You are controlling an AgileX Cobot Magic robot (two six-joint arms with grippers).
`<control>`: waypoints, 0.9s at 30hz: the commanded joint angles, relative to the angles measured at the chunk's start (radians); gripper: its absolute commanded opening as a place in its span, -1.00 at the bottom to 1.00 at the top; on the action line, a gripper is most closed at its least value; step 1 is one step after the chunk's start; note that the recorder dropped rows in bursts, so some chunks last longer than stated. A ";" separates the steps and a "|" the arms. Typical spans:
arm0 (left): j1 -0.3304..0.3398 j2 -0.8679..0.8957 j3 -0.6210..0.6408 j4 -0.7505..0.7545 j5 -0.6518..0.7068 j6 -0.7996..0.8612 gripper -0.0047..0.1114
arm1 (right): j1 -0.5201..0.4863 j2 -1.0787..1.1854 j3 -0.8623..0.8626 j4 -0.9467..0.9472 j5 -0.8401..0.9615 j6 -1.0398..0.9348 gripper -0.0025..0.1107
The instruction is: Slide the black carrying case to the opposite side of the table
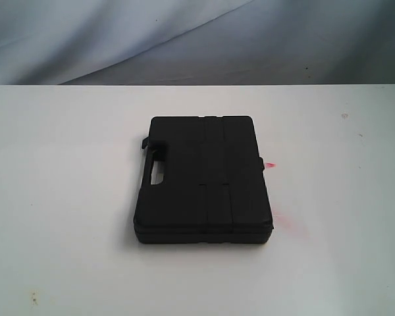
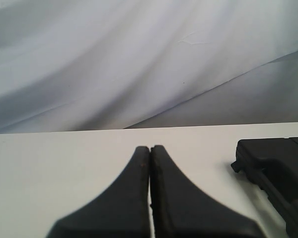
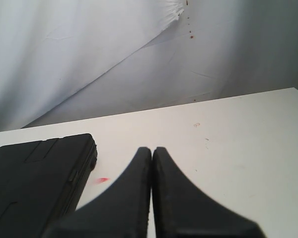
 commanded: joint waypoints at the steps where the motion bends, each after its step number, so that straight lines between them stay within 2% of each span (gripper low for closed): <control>1: -0.005 -0.004 0.004 0.001 -0.005 0.000 -0.91 | -0.007 -0.006 0.004 0.000 0.005 -0.007 -0.96; 23: -0.005 -0.004 0.004 0.001 -0.028 0.000 -0.91 | -0.007 -0.006 0.004 0.000 0.005 -0.007 -0.96; 27: -0.005 -0.004 0.004 -0.019 -0.072 -0.013 -0.91 | -0.007 -0.006 0.004 0.000 0.005 -0.007 -0.96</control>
